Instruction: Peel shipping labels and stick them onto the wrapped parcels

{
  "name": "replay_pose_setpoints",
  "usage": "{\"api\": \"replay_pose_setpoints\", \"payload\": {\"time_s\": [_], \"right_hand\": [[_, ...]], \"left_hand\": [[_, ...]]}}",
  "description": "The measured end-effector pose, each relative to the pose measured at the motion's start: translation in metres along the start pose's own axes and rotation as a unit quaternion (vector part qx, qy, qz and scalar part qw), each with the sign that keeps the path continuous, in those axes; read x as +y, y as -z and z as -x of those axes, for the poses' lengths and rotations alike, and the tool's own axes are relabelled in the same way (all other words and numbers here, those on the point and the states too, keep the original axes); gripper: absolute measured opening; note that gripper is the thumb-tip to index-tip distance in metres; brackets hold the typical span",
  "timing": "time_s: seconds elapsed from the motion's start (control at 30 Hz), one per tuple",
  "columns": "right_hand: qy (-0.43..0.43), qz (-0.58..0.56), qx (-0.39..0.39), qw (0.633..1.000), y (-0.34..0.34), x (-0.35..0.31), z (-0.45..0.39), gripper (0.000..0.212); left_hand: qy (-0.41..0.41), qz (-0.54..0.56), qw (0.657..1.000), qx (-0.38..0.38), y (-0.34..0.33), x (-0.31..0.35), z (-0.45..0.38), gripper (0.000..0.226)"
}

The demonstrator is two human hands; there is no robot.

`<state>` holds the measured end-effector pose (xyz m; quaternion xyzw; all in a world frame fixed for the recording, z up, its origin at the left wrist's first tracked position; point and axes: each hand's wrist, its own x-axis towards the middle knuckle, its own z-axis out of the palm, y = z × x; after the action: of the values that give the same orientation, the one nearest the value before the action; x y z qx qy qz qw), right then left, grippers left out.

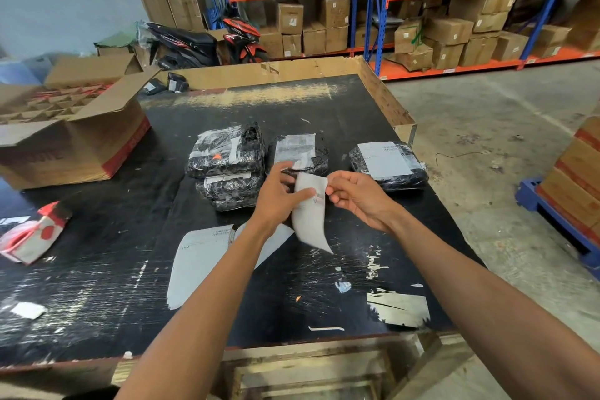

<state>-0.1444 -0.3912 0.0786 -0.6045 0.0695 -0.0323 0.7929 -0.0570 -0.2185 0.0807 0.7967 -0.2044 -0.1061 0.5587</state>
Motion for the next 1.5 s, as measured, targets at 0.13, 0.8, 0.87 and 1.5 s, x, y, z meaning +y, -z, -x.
{"api": "replay_pose_setpoints", "payload": {"time_s": [0.13,0.8,0.87,1.5], "right_hand": [[0.024,0.010,0.028,0.999,-0.004,-0.001,-0.004,0.015],[0.099,0.151,0.045,0.983,-0.003,-0.002,-0.012,0.021],[0.099,0.157,0.052,0.981,-0.004,-0.002,-0.013,0.021],[0.044,-0.007,0.121,0.992,-0.008,0.006,-0.020,0.018]], "left_hand": [[-0.110,-0.020,0.990,0.085,-0.006,0.013,-0.001,0.029],[-0.089,0.022,0.995,-0.026,-0.010,0.028,-0.002,0.012],[-0.091,0.022,0.995,-0.020,-0.010,0.028,-0.002,0.010],[0.094,0.342,0.935,-0.029,-0.003,0.021,-0.008,0.005]]}}
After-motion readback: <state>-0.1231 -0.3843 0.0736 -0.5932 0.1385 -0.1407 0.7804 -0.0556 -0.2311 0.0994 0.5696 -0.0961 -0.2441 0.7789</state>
